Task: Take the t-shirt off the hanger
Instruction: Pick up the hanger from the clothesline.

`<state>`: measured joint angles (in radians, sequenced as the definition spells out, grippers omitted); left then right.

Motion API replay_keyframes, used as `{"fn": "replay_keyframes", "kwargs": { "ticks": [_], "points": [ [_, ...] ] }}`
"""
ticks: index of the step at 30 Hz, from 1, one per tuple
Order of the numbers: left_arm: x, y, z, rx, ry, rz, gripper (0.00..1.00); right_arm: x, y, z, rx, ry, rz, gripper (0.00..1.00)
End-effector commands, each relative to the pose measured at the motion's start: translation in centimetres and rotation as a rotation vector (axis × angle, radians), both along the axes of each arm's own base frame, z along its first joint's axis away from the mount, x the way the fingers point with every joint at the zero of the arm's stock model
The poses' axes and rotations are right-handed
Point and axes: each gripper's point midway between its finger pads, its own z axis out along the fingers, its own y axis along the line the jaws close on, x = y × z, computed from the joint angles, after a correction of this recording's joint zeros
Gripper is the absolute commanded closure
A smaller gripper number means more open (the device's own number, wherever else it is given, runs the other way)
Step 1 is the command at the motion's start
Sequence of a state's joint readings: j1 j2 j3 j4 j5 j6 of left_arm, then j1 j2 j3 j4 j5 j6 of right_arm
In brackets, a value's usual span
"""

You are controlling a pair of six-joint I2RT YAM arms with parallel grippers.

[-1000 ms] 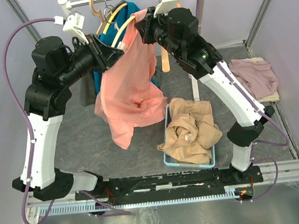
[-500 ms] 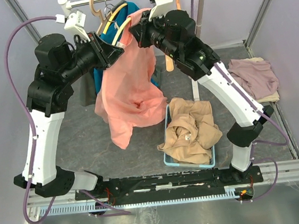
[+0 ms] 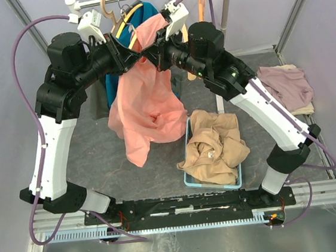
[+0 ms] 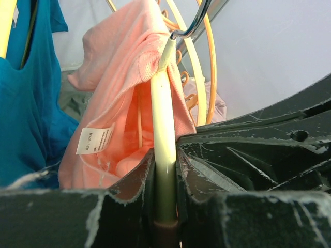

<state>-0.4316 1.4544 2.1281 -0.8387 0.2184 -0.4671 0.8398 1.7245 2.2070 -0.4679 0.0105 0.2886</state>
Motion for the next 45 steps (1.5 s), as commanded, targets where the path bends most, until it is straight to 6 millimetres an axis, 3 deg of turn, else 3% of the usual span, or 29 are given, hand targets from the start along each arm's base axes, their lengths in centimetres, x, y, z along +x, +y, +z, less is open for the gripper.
{"fn": "replay_keyframes", "kwargs": {
  "ticks": [1,7,10,16,27,32,45],
  "points": [
    [-0.4,0.6,5.4,-0.109,-0.142,0.029,0.97,-3.4,-0.2,2.1,0.012,-0.044,0.109,0.99],
    [-0.5,0.4,4.8,-0.103,-0.139,0.015,0.97,-2.9,-1.6,3.3,0.024,-0.094,0.038,0.72],
    [-0.8,0.2,4.7,-0.104,-0.141,0.001,0.97,-2.6,-2.3,4.4,0.03,-0.137,0.004,0.65],
    [-1.2,-0.2,4.1,-0.09,-0.136,-0.04,0.97,-1.6,-3.1,6.7,0.039,-0.222,-0.064,0.63],
    [-2.9,-0.8,4.1,-0.078,-0.172,-0.121,0.97,1.9,-3.6,7.3,0.016,-0.249,-0.18,0.58],
    [-3.4,-0.7,4.4,-0.074,-0.187,-0.132,0.97,1.8,-2.8,7.7,0.026,-0.267,-0.136,0.52],
    [-3.7,-1.4,4.3,-0.075,-0.184,-0.179,0.97,1.4,-1.6,7.2,0.027,-0.26,-0.074,0.52]
  ]
}}
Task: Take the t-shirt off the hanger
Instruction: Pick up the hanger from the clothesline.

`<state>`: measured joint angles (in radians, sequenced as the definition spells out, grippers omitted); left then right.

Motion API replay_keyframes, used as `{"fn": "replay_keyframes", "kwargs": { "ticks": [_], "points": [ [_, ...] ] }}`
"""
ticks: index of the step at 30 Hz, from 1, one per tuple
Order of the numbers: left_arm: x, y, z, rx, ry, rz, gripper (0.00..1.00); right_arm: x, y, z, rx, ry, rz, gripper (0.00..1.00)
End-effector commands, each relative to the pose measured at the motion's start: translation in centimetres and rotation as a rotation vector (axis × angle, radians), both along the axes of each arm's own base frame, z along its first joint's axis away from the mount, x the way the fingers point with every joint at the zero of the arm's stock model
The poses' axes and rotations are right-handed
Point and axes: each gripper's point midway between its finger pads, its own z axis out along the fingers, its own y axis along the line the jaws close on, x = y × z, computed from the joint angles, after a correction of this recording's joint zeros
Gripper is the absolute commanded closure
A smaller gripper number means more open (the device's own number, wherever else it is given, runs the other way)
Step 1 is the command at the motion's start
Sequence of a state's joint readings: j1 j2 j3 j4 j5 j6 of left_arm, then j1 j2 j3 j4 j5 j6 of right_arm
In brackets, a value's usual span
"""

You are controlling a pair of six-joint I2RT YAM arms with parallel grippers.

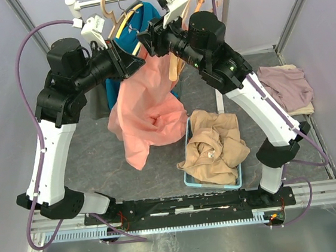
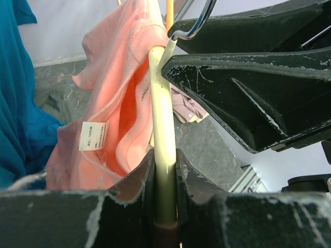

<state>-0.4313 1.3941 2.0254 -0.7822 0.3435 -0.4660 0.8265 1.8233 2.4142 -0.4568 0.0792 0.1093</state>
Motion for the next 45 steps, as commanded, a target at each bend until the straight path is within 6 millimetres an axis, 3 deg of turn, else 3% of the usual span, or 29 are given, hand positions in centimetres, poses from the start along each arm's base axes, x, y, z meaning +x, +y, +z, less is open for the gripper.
{"fn": "replay_keyframes", "kwargs": {
  "ticks": [1,10,17,19,21,23,27,33,45],
  "points": [
    [-1.6,-0.3,4.8,-0.063,-0.177,-0.063,0.97,-1.1,-0.4,2.9,0.055,-0.059,0.029,0.52],
    [-2.4,-1.1,5.1,-0.057,-0.198,-0.136,0.97,-0.5,0.2,2.5,0.054,-0.057,0.026,0.64],
    [-2.5,-0.9,5.0,-0.061,-0.192,-0.121,0.97,-0.1,0.1,2.7,0.065,-0.063,0.005,0.94],
    [-2.4,-0.7,4.8,-0.067,-0.176,-0.106,0.96,0.0,-0.1,2.8,0.067,-0.07,-0.005,0.99],
    [-2.3,-0.5,4.5,-0.073,-0.158,-0.087,0.86,0.0,-0.4,3.1,0.074,-0.084,-0.015,0.99],
    [-2.3,-0.2,4.0,-0.072,-0.142,-0.067,0.68,0.0,-0.6,3.3,0.08,-0.09,-0.021,0.99],
    [-2.8,0.6,3.7,-0.064,-0.141,-0.034,0.49,0.1,-0.9,3.7,0.099,-0.102,-0.016,0.99],
    [-4.2,2.1,4.2,-0.068,-0.163,0.015,0.43,0.7,-1.2,3.4,0.115,-0.089,-0.02,0.99],
    [-6.2,3.6,0.6,-0.039,-0.045,0.052,0.44,2.0,-2.3,3.9,0.134,-0.11,-0.049,0.99]
  ]
}}
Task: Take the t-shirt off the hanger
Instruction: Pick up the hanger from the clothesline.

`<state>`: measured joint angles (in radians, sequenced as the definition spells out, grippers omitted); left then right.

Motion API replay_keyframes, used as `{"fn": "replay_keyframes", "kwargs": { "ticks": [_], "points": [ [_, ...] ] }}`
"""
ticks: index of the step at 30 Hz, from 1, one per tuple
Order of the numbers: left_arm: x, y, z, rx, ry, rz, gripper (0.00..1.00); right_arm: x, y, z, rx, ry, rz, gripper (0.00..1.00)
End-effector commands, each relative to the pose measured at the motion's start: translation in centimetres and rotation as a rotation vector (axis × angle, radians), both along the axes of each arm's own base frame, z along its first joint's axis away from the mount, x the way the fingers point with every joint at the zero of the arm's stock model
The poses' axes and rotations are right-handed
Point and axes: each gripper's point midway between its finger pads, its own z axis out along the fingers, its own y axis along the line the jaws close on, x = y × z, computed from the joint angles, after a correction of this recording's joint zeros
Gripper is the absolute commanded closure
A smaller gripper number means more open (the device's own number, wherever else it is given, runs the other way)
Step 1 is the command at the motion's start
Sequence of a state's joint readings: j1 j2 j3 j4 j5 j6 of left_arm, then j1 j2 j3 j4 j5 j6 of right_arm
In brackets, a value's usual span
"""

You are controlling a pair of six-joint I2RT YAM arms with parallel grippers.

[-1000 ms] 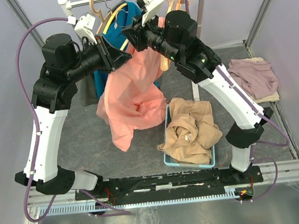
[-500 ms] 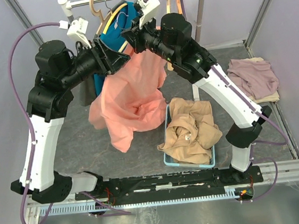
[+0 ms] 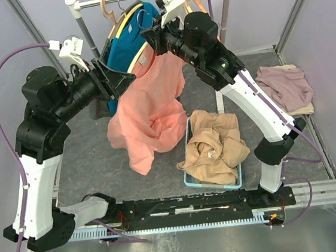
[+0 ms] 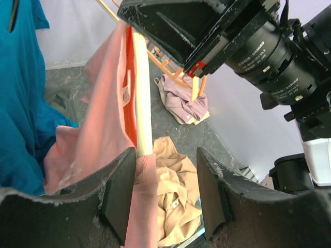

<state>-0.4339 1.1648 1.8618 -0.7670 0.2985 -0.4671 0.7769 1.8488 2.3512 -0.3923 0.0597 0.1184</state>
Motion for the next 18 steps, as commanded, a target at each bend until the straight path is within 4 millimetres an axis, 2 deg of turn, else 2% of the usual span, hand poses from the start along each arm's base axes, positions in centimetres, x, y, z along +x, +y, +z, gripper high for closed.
{"fn": "replay_keyframes", "kwargs": {
  "ticks": [1,6,11,14,18],
  "points": [
    [-0.9,0.5,-0.8,-0.007,0.039,0.014,0.44,-1.0,-2.5,6.4,0.146,-0.135,-0.024,0.99],
    [-1.3,1.0,-2.2,0.014,0.079,0.034,0.49,-0.6,-2.7,6.6,0.154,-0.145,-0.03,0.99],
    [-1.6,1.3,-3.8,0.035,0.129,0.044,0.72,-0.1,-3.1,7.0,0.169,-0.159,-0.036,0.99],
    [-1.8,1.6,-4.0,0.04,0.134,0.054,0.8,0.2,-3.2,7.2,0.174,-0.164,-0.04,0.99],
    [-2.2,1.7,-3.9,0.035,0.133,0.053,0.8,0.6,-3.3,7.1,0.175,-0.163,-0.048,0.99]
  ]
}}
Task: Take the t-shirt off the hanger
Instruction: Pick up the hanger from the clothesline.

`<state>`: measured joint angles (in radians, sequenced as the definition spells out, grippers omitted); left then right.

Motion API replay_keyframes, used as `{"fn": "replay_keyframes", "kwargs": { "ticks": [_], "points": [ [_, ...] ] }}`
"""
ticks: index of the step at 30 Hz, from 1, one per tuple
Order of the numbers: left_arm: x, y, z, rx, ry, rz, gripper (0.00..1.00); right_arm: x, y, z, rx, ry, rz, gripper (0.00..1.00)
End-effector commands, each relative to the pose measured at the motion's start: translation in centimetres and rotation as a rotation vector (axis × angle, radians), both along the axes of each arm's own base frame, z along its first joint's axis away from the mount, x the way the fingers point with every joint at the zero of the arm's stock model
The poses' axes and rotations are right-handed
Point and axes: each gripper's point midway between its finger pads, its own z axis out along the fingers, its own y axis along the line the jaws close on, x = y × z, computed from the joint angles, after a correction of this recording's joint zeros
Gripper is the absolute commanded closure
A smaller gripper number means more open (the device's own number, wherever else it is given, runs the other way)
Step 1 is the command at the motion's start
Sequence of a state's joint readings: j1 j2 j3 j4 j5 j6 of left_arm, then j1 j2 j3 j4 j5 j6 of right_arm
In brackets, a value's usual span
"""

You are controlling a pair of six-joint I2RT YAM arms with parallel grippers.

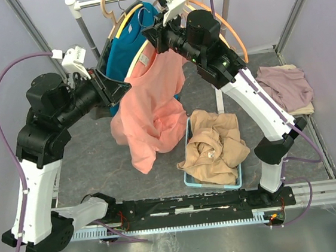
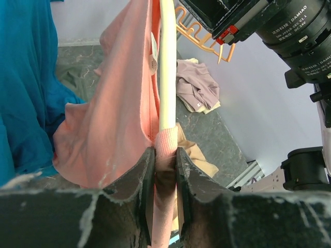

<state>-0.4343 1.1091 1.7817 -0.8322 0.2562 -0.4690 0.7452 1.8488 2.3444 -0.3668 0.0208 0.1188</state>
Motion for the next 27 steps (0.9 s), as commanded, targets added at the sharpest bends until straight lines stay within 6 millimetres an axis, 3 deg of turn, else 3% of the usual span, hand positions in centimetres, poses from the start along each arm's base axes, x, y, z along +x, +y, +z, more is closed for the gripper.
{"fn": "replay_keyframes", "kwargs": {
  "ticks": [1,15,23,27],
  "points": [
    [-1.6,0.7,-0.7,-0.009,0.052,0.011,0.79,0.0,-2.7,6.7,0.166,-0.144,-0.057,0.99],
    [-4.2,1.1,-2.1,-0.029,0.102,-0.02,0.58,1.0,-2.9,6.9,0.181,-0.15,-0.08,0.99],
    [-5.4,1.3,-4.2,-0.032,0.153,-0.024,0.57,1.2,-2.7,7.2,0.191,-0.157,-0.077,0.99],
    [-5.7,1.6,-5.3,-0.019,0.176,-0.019,0.61,1.1,-2.8,7.5,0.194,-0.161,-0.077,0.99]
  ]
}}
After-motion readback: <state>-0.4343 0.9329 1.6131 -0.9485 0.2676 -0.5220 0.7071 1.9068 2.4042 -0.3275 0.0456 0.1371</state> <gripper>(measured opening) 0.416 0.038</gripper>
